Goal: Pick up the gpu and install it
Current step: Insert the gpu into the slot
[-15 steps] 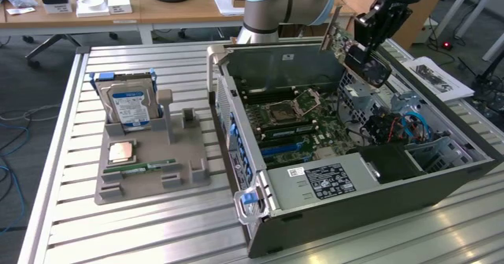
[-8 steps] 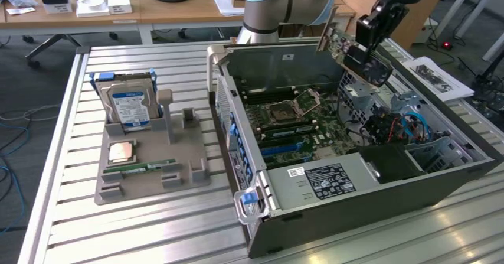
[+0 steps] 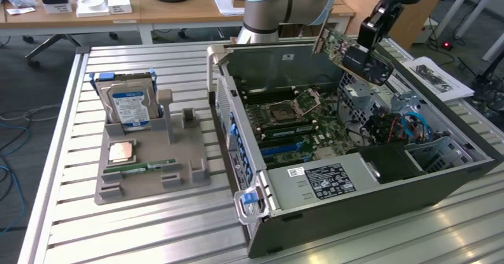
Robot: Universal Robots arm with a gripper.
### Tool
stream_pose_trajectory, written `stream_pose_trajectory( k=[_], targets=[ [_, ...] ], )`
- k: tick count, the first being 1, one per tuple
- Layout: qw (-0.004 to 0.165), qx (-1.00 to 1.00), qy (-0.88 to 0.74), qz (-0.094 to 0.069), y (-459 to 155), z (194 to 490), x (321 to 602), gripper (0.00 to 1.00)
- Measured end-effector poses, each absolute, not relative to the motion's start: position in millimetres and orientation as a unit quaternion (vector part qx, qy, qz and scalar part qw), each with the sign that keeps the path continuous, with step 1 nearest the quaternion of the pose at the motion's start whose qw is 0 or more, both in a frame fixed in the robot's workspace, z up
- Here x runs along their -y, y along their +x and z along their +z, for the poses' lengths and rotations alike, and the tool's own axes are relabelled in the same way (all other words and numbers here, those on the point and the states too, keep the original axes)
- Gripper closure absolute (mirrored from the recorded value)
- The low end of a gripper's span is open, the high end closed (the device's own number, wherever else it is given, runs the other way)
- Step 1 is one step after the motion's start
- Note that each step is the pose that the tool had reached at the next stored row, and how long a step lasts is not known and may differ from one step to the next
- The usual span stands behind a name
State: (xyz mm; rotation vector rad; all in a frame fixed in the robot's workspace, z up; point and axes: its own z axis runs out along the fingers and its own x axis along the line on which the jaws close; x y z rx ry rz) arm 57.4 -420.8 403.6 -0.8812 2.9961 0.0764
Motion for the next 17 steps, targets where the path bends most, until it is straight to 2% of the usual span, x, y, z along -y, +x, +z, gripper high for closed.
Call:
stream_pose_trajectory(
  k=[17],
  targets=[
    [0.005, -0.907, -0.421, 0.025, 57.4, 402.1, 420.8, 0.73]
  ],
)
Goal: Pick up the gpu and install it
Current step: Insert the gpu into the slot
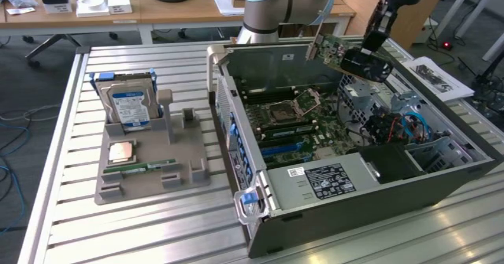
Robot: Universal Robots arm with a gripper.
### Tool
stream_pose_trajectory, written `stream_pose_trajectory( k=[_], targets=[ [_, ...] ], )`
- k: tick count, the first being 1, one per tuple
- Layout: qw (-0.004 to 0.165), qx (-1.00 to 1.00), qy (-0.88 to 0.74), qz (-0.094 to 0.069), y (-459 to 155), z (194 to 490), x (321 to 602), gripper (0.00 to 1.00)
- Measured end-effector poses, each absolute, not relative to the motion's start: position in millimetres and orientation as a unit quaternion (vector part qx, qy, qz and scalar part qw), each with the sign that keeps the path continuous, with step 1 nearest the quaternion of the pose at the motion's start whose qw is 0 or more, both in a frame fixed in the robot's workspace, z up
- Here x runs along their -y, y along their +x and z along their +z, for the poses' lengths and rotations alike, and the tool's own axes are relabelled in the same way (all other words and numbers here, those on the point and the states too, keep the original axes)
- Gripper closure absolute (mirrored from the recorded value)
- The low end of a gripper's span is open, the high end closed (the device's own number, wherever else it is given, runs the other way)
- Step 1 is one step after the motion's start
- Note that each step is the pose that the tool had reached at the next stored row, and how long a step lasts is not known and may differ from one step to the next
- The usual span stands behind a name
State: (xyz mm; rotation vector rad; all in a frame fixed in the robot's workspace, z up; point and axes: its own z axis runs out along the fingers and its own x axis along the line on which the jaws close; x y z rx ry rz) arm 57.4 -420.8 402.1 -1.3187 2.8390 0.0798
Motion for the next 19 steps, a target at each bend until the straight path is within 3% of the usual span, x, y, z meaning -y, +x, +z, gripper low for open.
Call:
stream_pose_trajectory(
  k=[19],
  targets=[
    [0.001, -0.829, -0.559, 0.026, 57.4, 399.3, 420.8, 0.73]
  ],
)
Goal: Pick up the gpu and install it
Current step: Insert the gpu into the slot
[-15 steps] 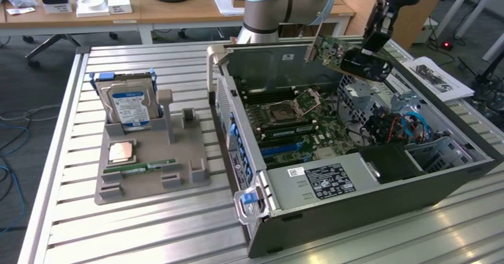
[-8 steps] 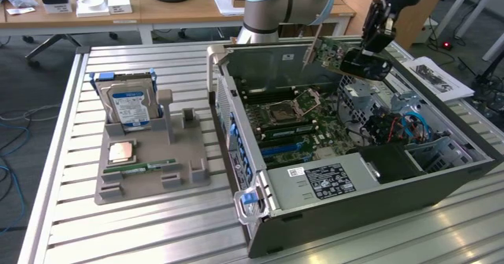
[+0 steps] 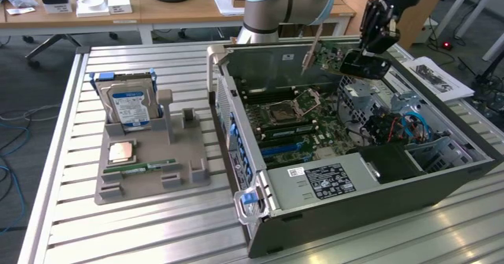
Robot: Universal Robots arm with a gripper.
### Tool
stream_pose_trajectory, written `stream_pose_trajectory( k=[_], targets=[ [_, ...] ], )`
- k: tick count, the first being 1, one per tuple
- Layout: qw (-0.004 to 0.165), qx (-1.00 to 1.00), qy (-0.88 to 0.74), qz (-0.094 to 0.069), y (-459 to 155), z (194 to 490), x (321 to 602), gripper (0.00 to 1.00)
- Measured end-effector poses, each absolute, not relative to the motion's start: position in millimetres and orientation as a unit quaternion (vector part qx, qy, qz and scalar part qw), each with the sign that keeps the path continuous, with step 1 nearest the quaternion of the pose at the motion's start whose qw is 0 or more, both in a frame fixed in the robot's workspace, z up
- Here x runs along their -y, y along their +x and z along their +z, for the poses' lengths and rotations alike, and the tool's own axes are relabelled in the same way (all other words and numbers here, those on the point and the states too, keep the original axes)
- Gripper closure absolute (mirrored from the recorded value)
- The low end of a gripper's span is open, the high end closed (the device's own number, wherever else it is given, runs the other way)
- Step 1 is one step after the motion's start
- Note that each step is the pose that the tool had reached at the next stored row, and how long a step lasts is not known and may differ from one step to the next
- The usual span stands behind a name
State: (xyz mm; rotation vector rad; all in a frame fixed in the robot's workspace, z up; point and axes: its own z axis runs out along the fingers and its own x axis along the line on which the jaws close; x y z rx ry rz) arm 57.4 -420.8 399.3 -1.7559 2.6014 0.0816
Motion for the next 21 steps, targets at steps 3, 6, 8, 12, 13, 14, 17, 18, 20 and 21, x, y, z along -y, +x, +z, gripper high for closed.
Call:
stream_pose_trajectory(
  k=[3, 6, 8, 12, 13, 14, 17, 18, 20, 21],
  targets=[
    [0.0, -0.815, -0.579, 0.026, 57.4, 398.8, 420.8, 0.73],
    [0.0, -0.801, -0.599, 0.026, 57.4, 398.2, 420.8, 0.73],
    [-0.001, -0.791, -0.611, 0.026, 57.4, 397.8, 420.8, 0.73],
    [-0.001, -0.773, -0.634, 0.026, 57.4, 396.9, 420.8, 0.73],
    [0.0, -0.77, -0.637, 0.025, 57.5, 396.5, 420.8, 0.73],
    [0.001, -0.767, -0.641, 0.024, 57.4, 396.1, 420.8, 0.73],
    [0.004, -0.76, -0.65, 0.021, 57.4, 395.1, 420.8, 0.73],
    [0.004, -0.758, -0.652, 0.021, 57.0, 395.0, 420.8, 0.73],
    [0.005, -0.757, -0.654, 0.02, 55.7, 394.8, 420.8, 0.73],
    [0.005, -0.756, -0.655, 0.02, 55.1, 394.7, 420.8, 0.73]
  ],
)
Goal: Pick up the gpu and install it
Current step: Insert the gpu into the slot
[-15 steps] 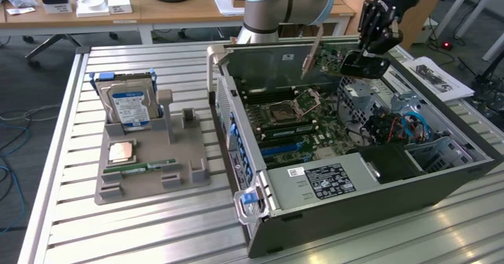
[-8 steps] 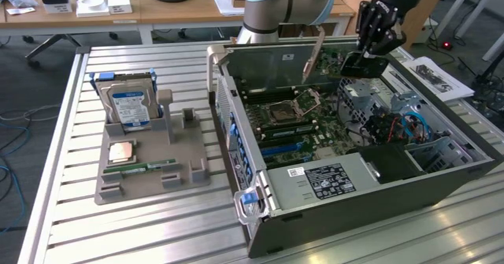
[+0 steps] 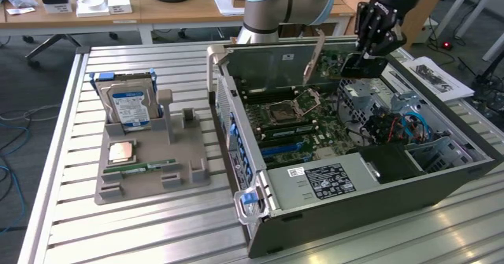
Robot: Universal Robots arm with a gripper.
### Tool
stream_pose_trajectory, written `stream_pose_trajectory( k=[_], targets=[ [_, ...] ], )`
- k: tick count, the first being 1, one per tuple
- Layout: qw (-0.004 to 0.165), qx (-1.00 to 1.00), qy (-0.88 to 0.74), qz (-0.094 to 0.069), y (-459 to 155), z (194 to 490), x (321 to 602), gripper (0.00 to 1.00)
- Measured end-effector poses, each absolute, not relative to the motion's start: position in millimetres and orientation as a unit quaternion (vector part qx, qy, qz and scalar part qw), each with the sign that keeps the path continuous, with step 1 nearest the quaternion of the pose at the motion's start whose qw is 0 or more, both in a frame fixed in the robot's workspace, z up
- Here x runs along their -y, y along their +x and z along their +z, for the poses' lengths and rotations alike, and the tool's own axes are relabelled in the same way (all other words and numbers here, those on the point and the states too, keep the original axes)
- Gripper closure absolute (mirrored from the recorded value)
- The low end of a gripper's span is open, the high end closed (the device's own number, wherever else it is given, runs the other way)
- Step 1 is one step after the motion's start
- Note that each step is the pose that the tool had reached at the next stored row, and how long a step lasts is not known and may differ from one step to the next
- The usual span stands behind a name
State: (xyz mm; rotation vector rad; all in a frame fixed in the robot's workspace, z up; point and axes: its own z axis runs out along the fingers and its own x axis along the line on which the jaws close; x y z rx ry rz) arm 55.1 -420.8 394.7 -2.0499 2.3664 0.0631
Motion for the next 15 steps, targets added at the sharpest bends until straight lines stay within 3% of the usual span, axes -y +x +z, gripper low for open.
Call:
stream_pose_trajectory(
  k=[15],
  targets=[
    [0.014, -0.742, -0.67, 0.013, 45.9, 392.3, 420.7, 0.73]
  ],
)
